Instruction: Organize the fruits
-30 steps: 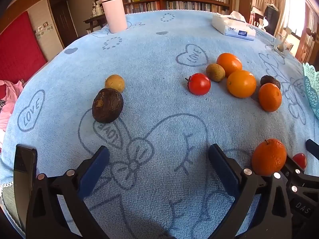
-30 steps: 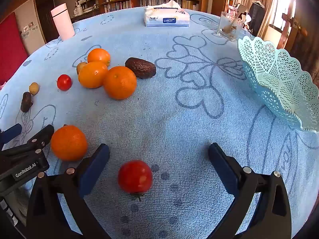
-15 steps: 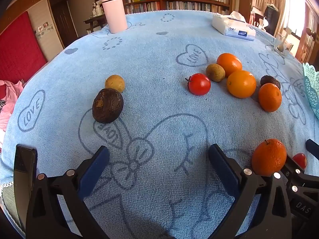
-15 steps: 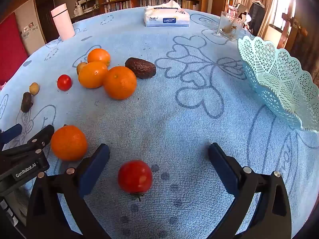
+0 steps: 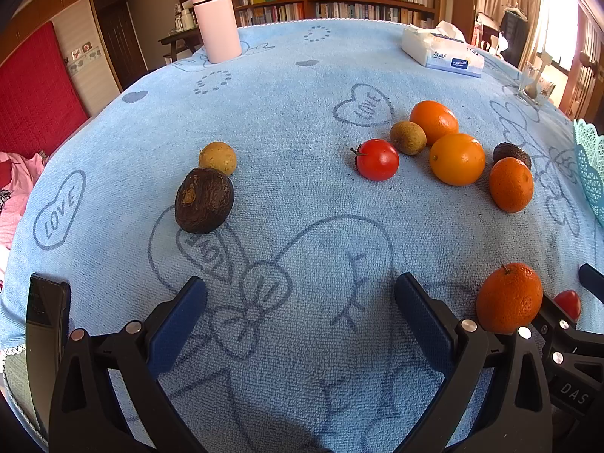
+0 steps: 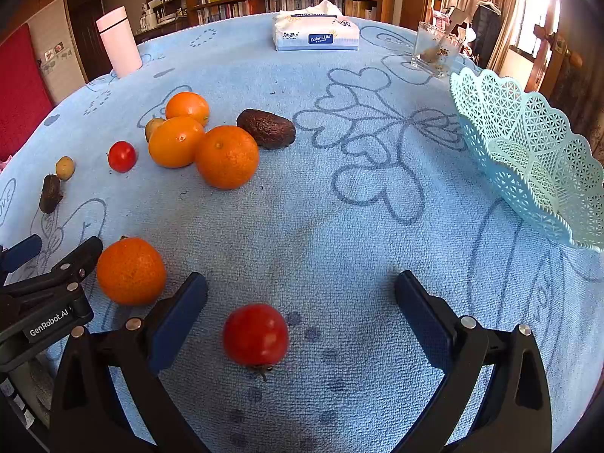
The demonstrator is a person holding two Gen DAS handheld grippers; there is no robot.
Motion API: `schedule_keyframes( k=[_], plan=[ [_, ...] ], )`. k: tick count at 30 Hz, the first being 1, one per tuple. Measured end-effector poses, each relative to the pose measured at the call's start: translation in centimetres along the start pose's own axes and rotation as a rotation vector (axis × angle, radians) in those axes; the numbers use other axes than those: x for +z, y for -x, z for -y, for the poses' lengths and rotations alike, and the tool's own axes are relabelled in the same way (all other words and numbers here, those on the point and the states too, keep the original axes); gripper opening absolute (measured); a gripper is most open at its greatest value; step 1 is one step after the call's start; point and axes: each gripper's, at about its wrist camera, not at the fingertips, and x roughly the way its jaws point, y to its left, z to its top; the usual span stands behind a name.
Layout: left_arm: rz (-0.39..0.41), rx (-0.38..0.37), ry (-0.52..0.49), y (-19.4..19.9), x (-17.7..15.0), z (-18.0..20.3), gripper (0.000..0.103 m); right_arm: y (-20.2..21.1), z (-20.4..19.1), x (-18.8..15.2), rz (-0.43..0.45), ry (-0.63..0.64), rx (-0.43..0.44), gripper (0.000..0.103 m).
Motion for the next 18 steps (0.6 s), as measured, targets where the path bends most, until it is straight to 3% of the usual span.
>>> schedule_keyframes(
  k=[18],
  plan=[
    [-0.005, -0.001, 0.002, -0.04, 0.26, 0.03, 0.098, 0.00, -0.07, 0.02, -0.002, 0.001, 0.000, 0.101]
  ],
)
